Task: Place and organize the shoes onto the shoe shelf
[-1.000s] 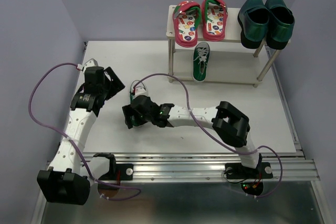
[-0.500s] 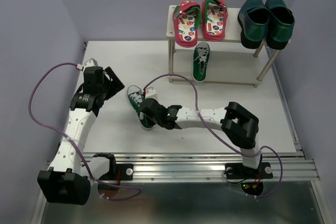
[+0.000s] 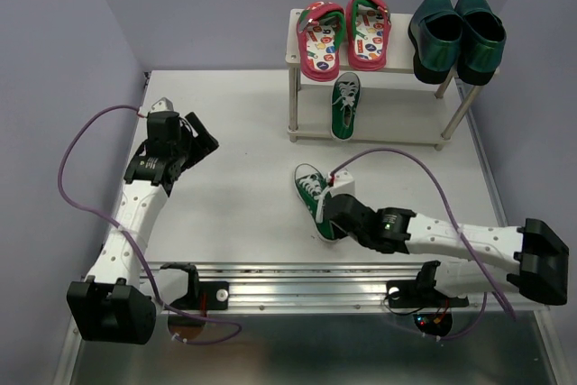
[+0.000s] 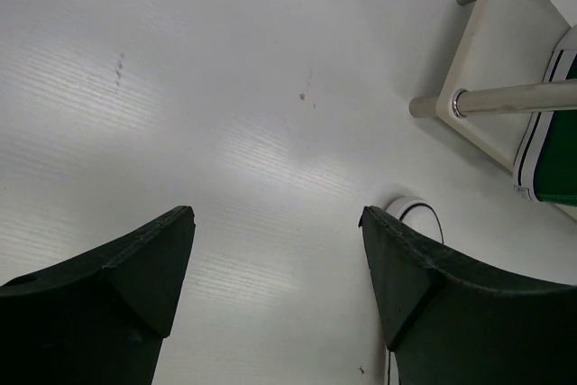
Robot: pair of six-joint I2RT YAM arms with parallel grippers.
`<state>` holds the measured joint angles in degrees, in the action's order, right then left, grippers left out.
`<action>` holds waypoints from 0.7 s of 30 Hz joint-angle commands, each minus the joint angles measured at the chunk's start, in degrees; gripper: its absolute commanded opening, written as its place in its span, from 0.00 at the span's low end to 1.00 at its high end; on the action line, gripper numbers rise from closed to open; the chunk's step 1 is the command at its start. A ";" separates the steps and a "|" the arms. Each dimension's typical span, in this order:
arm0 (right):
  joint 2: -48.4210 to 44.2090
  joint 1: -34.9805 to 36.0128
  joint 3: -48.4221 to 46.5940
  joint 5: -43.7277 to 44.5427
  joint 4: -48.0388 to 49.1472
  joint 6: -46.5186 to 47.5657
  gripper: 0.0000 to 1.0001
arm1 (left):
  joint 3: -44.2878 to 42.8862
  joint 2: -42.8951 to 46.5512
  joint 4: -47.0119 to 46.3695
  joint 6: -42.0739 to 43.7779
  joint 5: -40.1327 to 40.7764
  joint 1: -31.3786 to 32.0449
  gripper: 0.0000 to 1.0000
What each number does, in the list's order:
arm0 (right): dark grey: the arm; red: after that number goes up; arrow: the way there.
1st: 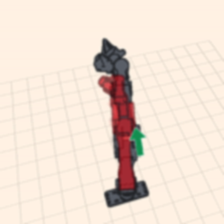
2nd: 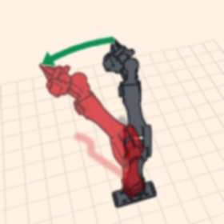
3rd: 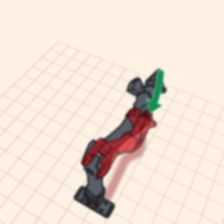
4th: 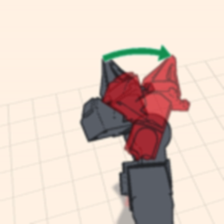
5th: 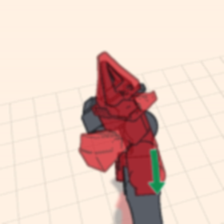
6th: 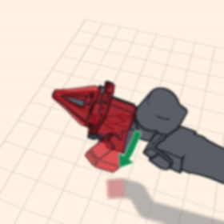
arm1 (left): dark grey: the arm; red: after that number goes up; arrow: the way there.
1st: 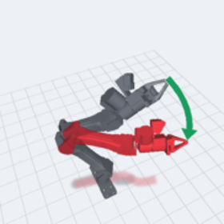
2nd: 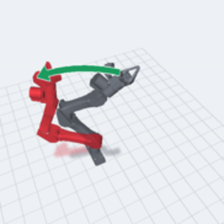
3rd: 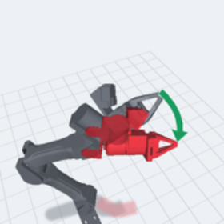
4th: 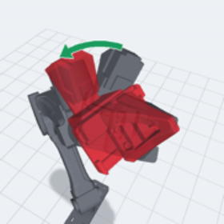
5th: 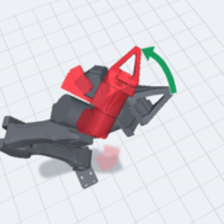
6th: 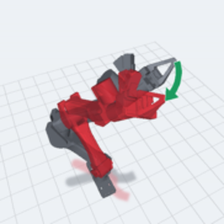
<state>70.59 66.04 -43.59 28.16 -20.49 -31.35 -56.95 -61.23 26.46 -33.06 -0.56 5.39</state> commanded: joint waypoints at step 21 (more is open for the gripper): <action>7.98 0.14 -1.67 11.48 -5.44 -22.61 0.70 | 0.96 -1.35 -5.28 -1.13 -4.19 -0.29 0.85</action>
<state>76.69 66.04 -42.89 36.56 -28.60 -52.07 -56.60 -63.20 22.92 -34.54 -4.12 5.23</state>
